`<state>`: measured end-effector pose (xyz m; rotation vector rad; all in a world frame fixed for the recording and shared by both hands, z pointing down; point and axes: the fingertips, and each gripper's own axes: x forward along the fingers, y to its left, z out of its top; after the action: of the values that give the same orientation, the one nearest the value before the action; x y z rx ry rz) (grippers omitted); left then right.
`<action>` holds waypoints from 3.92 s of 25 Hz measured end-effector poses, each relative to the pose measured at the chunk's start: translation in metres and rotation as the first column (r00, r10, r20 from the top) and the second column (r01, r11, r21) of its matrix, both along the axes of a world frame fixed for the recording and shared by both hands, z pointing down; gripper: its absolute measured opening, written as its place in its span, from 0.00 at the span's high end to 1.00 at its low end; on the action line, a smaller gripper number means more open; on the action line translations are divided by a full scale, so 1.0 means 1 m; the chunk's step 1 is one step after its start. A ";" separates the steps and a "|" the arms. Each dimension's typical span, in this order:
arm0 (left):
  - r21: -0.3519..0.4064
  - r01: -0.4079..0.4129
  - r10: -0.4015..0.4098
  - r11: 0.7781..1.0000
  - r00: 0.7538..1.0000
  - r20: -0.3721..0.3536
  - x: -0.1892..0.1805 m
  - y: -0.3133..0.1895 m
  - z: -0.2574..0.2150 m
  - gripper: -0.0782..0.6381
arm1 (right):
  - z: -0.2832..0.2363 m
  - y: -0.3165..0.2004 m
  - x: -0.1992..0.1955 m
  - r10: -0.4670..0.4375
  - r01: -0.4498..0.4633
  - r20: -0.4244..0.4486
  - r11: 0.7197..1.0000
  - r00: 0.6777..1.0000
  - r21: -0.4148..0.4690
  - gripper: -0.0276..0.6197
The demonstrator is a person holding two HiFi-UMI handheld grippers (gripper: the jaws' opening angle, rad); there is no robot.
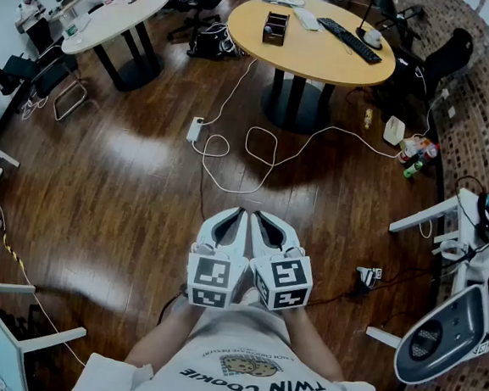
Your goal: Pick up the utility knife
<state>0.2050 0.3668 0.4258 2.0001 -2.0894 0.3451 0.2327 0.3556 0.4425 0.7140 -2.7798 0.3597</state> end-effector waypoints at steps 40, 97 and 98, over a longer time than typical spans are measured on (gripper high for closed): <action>-0.010 -0.107 0.105 0.994 0.990 -0.094 -0.265 -0.188 0.018 0.88 | 0.011 -0.184 -0.266 0.069 -0.069 -0.093 0.998 0.993 0.011 0.95; 0.001 -0.072 0.072 0.997 0.997 0.008 -0.304 -0.573 0.004 0.88 | 0.012 -0.571 -0.296 0.062 -0.063 -0.038 0.998 0.997 -0.014 0.95; 0.001 -0.079 0.079 0.997 0.997 0.005 -0.303 -0.579 0.005 0.88 | 0.011 -0.576 -0.296 0.067 -0.068 -0.038 0.998 0.997 -0.013 0.95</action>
<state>-0.0981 -0.2124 0.4313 2.0888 -2.0176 0.3627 -0.0635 -0.2208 0.4539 0.8043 -2.7203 0.3743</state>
